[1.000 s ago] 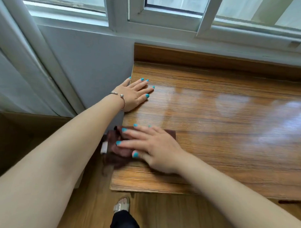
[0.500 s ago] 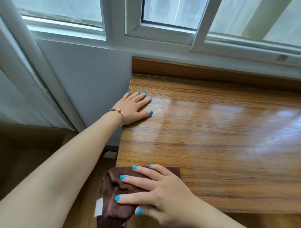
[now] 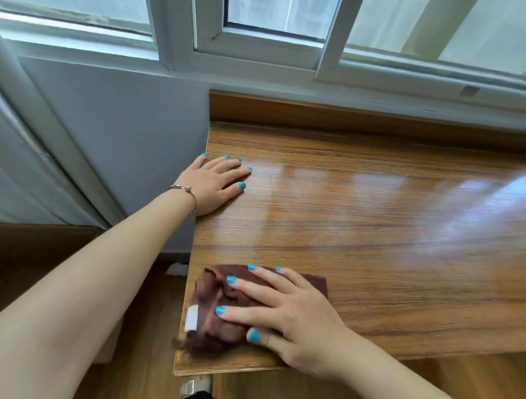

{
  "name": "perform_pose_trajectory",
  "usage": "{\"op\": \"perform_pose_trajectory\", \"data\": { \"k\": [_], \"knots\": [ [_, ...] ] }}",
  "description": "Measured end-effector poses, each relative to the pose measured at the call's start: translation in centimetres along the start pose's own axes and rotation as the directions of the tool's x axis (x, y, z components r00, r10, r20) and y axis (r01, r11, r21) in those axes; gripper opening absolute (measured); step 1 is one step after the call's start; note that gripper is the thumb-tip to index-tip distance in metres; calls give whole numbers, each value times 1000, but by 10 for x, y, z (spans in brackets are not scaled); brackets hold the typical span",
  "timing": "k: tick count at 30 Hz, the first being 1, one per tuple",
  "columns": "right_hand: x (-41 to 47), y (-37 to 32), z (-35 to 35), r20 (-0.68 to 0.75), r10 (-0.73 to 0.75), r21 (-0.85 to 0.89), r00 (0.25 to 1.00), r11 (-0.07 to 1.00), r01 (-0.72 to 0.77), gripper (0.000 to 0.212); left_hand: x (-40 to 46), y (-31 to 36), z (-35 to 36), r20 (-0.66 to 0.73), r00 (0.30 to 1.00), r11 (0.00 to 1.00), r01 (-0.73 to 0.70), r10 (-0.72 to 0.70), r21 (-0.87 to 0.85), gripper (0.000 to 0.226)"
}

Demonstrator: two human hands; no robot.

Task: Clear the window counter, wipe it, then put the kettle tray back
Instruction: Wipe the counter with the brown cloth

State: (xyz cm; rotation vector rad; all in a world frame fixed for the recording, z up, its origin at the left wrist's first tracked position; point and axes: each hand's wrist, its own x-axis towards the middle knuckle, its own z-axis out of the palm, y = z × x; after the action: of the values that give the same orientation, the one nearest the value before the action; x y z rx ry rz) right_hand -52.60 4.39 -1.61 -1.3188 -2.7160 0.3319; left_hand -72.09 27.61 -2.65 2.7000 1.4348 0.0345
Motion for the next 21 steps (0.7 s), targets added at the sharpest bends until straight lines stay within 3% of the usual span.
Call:
{"op": "perform_pose_trajectory", "data": {
  "k": [3,6,12,16,18,21],
  "knots": [
    [-41,11,-3,42,-47,-54,998,997,49,40,5,10,-9,22,999,998,45,-46,42,48],
    [-29,34,-13,104,3,44,995,999,-8,41,17,30,-19,13,994,994,112,-112,21,43],
    [82,127,-36,-9,291,-19,957,956,-291,45,39,36,-3,-76,972,947,195,-221,-256,41],
    [151,163,-43,-57,545,-98,836,830,-548,48,42,38,10,-248,933,947,198,-262,-254,41],
    [153,158,-43,-64,562,-69,825,822,-565,48,41,38,11,-274,924,948,199,-266,-248,41],
    [106,133,-39,-34,493,60,869,869,-491,49,39,38,14,-277,922,948,202,-269,-247,40]
  ]
}}
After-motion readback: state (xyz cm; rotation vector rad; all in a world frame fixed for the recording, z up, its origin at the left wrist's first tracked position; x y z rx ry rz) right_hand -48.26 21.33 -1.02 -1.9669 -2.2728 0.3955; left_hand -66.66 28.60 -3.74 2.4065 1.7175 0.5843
